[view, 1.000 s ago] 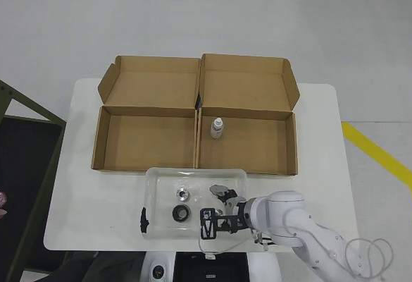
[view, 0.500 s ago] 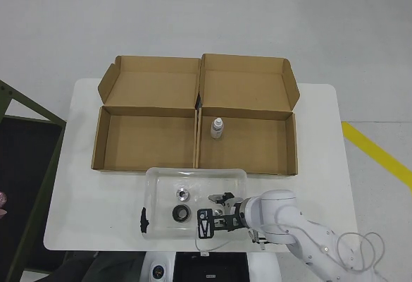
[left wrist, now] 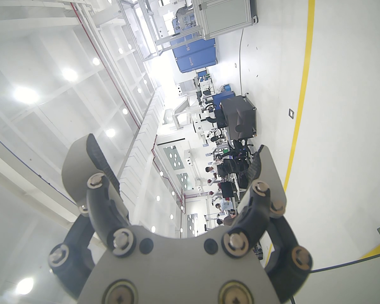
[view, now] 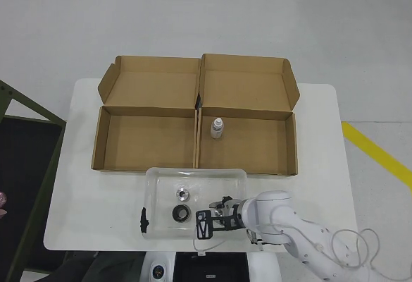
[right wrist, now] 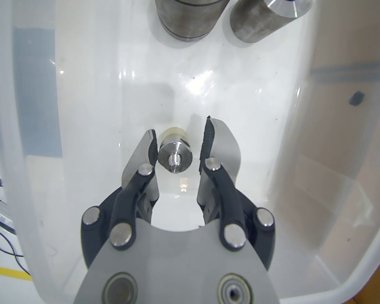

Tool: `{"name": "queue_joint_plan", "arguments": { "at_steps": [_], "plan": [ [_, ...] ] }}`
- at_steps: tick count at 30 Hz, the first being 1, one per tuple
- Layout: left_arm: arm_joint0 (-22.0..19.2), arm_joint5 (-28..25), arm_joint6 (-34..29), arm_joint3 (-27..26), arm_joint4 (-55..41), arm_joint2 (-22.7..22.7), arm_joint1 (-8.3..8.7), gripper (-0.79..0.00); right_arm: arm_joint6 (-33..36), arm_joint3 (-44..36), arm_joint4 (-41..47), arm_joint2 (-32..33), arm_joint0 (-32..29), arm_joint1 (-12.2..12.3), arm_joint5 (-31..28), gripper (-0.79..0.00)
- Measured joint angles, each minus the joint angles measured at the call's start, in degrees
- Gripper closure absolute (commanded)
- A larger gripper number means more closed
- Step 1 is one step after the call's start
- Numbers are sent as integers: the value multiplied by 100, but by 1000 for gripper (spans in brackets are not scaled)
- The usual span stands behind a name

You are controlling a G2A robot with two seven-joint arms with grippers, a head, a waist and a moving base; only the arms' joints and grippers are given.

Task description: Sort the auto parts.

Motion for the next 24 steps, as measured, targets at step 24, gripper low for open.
{"name": "queue_joint_plan", "arguments": {
  "at_steps": [24],
  "plan": [
    [0, 0, 0, 0, 0, 0, 0, -785, -1033, -384, 135, 248, 122, 128, 81, 0]
  ]
}}
